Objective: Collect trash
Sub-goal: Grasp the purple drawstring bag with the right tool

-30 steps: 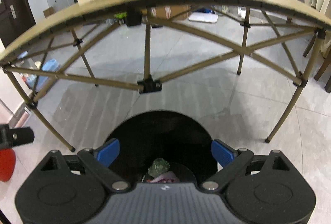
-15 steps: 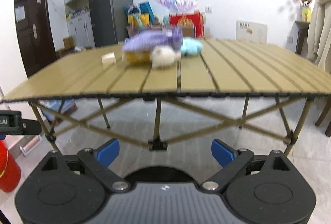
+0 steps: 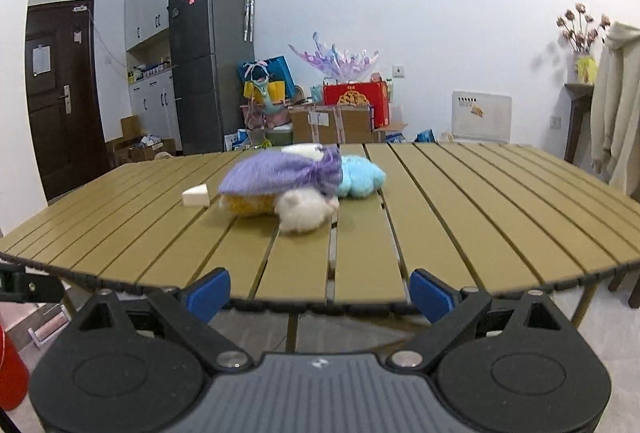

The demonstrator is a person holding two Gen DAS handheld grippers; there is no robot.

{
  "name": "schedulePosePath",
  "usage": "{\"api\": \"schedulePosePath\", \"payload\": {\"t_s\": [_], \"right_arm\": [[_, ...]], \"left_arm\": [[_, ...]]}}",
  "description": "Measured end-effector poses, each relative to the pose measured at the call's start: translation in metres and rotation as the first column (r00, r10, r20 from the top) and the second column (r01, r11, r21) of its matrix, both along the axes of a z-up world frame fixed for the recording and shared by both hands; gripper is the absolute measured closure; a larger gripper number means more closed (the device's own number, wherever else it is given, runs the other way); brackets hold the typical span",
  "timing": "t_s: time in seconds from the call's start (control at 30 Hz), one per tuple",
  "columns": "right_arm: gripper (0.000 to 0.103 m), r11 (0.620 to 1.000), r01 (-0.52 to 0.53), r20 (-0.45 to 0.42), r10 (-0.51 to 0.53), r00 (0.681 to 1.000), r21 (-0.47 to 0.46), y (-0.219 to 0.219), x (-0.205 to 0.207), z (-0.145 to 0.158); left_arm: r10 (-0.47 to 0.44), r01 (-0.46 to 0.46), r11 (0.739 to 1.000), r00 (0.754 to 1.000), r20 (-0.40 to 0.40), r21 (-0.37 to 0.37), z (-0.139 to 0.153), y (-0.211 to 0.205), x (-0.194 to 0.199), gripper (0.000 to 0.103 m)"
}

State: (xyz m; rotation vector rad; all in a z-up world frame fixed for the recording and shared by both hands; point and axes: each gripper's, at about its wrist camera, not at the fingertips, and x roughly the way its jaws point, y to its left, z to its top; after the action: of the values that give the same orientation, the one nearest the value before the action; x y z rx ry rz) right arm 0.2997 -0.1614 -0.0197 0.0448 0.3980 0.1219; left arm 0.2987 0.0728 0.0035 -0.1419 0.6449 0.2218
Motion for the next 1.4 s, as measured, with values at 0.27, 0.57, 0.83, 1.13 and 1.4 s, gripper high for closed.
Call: {"api": "schedulePosePath", "payload": {"t_s": [0.27,0.57,0.83,1.13,1.4], "right_arm": [[0.007,0.999,-0.015,0.060,0.018,0.998,-0.051,0.015,0.062,0.022],[0.013,0.999,0.004,-0.040,-0.002,0.999,0.041,0.016,0.153,0.019],[0.036,0.998,-0.022,-0.028,0.024,0.999,0.055,0.027,0.174,0.005],[0.063,0.997,-0.023,0.050,0.019,0.999,0.078,0.020,0.159,0.012],[0.066,0.988,0.005,0.115,-0.023,0.993,0.152,-0.006,0.137,0.019]], "left_arm": [[0.008,-0.008,1.000,1.000,0.007,-0.006,0.005,0.009,0.040,0.000],[0.012,-0.012,0.999,1.000,-0.005,-0.044,-0.006,0.018,0.076,0.000],[0.000,-0.003,0.997,0.999,-0.037,-0.076,-0.019,0.022,0.093,0.000],[-0.003,0.000,0.997,0.999,-0.049,-0.077,-0.020,0.018,0.099,0.000],[-0.035,0.033,0.998,0.999,-0.027,-0.060,-0.007,-0.003,0.107,0.000]]}}
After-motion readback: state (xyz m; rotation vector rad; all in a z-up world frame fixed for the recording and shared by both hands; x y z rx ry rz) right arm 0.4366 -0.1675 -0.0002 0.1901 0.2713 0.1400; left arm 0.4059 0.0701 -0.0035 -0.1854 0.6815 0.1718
